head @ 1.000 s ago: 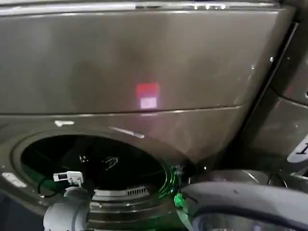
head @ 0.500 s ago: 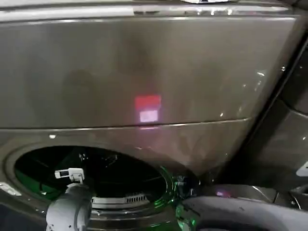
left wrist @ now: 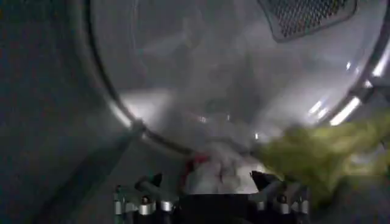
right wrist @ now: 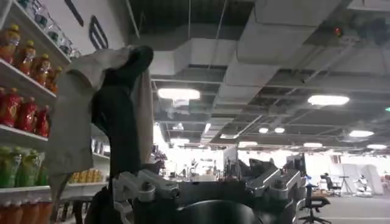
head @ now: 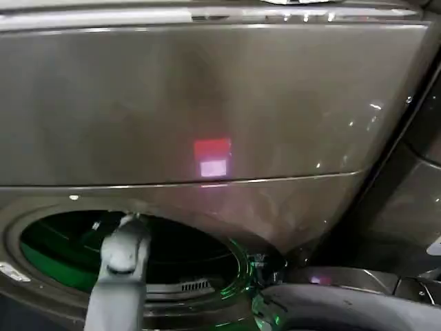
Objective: Grasp the clothes from the dryer.
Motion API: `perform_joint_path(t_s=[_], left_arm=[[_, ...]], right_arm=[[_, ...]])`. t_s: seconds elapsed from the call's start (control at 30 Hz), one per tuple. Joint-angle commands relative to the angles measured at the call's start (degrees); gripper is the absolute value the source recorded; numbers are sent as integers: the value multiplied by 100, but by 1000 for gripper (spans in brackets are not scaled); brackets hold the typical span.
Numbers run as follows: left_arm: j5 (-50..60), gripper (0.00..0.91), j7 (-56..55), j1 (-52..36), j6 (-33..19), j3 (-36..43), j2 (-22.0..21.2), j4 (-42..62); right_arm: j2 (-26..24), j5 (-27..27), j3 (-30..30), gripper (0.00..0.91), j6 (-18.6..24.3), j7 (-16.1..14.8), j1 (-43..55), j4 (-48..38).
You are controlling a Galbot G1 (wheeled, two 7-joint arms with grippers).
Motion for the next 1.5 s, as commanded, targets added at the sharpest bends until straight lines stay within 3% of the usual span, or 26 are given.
perform_joint_path(t_s=[0.03, 0.17, 0.27, 0.37, 0.43, 0.57, 1.0, 1.5], left_arm=[[686, 907, 317, -1072, -271, -29, 27, 1656], [1389, 907, 708, -1126, -257, -23, 66, 1743], [3124, 907, 1755, -1287, -776, 31, 149, 2285], [4167, 907, 3093, -1382, -1036, 41, 229, 2313], [5516, 907, 3783, -1407, -1539, 1, 280, 2264], [6545, 907, 4707, -1535, -1851, -55, 352, 2297], [7842, 907, 6165, -1760, -2559, -262, 314, 2353], [8155, 907, 6171, -1990, -2481, -114, 414, 2572]], right_arm=[[-5, -8, -7, 907, -9, 2, 3, 19], [4, -11, -30, 907, -5, -1, 5, 21], [-9, -12, -69, 907, -8, -5, 25, 61], [-42, -18, -91, 907, -15, -7, 44, 52], [-49, -16, -93, 907, -14, -1, 42, 62], [-48, -38, -116, 907, 10, 2, 53, 20], [-64, -44, -162, 907, 6, 13, 71, 100], [-53, -116, -331, 907, 68, -5, 195, 86]])
